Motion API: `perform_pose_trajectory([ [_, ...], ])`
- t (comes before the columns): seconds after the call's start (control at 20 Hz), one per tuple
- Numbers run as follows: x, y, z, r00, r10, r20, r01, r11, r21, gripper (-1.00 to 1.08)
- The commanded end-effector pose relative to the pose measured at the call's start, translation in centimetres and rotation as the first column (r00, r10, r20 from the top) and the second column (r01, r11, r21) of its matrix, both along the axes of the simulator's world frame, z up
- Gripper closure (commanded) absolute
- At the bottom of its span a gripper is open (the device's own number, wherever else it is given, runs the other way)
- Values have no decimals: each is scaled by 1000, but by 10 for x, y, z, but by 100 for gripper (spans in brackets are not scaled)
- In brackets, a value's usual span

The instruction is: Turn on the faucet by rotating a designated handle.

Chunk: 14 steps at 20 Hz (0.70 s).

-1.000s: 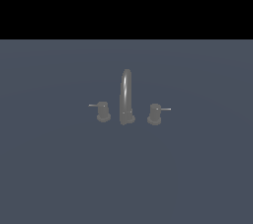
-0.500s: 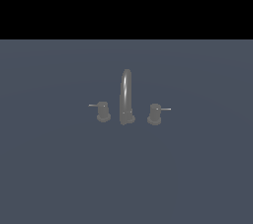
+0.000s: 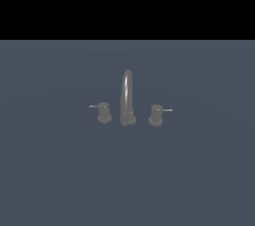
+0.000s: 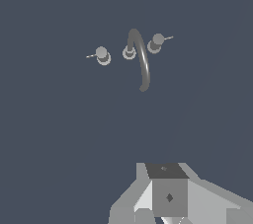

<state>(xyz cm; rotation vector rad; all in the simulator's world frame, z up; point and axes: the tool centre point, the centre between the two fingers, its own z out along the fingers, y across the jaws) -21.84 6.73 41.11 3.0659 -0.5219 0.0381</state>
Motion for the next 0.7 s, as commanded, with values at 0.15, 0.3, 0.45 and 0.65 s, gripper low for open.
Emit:
perform_pose_trajectory([
  [0.15, 17, 18, -32, 993, -121, 0, 121, 993, 5, 108],
  [0.3, 27, 27, -49, 983, -185, 0, 185, 983, 8, 108],
  [0.45, 38, 35, -66, 969, -247, -1, 247, 969, 11, 108],
  [0.65, 52, 45, -88, 945, -328, -2, 328, 945, 15, 108],
])
